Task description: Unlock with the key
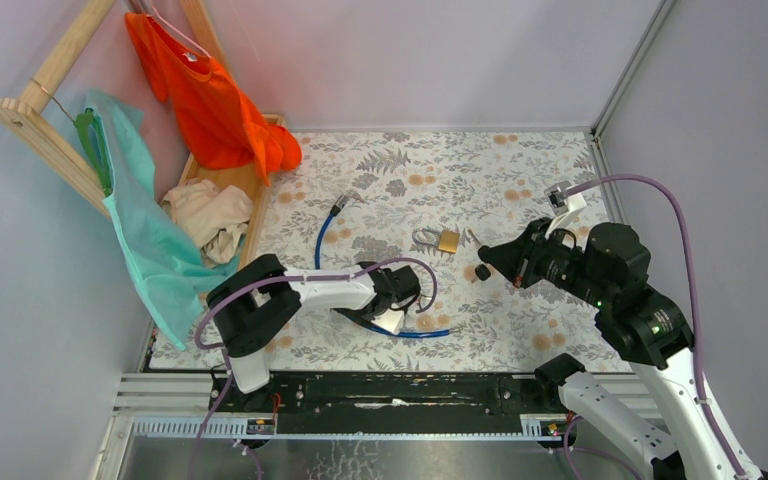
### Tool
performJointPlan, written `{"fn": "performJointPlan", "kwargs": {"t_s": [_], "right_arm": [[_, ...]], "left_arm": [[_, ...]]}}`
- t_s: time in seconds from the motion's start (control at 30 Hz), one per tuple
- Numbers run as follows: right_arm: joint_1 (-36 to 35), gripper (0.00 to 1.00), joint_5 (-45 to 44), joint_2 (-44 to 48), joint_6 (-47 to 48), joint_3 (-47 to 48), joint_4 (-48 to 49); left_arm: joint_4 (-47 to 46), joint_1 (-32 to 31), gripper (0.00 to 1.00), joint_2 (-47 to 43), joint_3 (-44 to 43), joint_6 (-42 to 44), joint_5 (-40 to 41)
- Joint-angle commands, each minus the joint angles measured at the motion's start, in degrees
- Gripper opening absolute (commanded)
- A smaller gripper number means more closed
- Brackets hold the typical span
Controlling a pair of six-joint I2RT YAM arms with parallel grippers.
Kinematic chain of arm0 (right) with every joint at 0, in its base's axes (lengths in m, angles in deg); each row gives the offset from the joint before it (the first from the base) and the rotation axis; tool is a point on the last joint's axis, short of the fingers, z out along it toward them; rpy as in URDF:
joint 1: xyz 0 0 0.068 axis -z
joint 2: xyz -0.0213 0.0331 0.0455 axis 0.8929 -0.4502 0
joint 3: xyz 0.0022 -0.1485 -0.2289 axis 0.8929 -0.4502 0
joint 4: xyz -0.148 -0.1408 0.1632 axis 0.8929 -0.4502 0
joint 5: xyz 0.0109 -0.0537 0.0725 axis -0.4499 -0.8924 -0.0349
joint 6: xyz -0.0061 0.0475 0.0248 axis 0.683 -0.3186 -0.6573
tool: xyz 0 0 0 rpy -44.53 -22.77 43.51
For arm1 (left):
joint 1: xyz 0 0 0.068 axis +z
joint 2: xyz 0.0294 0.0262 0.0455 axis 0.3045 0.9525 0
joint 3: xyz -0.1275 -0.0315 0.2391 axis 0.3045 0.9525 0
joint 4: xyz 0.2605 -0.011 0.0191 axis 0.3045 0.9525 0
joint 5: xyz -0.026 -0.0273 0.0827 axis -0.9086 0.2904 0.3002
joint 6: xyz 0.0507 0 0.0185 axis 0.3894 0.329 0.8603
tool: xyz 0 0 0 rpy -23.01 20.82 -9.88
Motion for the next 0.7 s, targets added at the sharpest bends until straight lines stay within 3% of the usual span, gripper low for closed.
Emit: {"fn": "performJointPlan", "kwargs": {"t_s": [0.0,0.07,0.43,0.67], "right_arm": [[0.2,0.0,-0.8,-0.4,1.4,2.5,0.7],[0.2,0.0,-1.0,-0.7,1.7,2.8,0.4],[0.2,0.0,-4.6,-2.3,4.0,6.7,-3.9],[0.2,0.0,-5.3,-4.0,5.0,8.6,-4.7]], "left_arm": [[0.2,0.9,0.6,-1.2,0.5,0.7,1.4],[0.3,1.3,0.57,-1.5,0.2,1.1,0.7],[1.7,6.8,0.06,-3.7,-3.7,-0.5,-3.3],[7.2,15.8,0.0,-5.4,-13.2,-5.6,-17.2]]}}
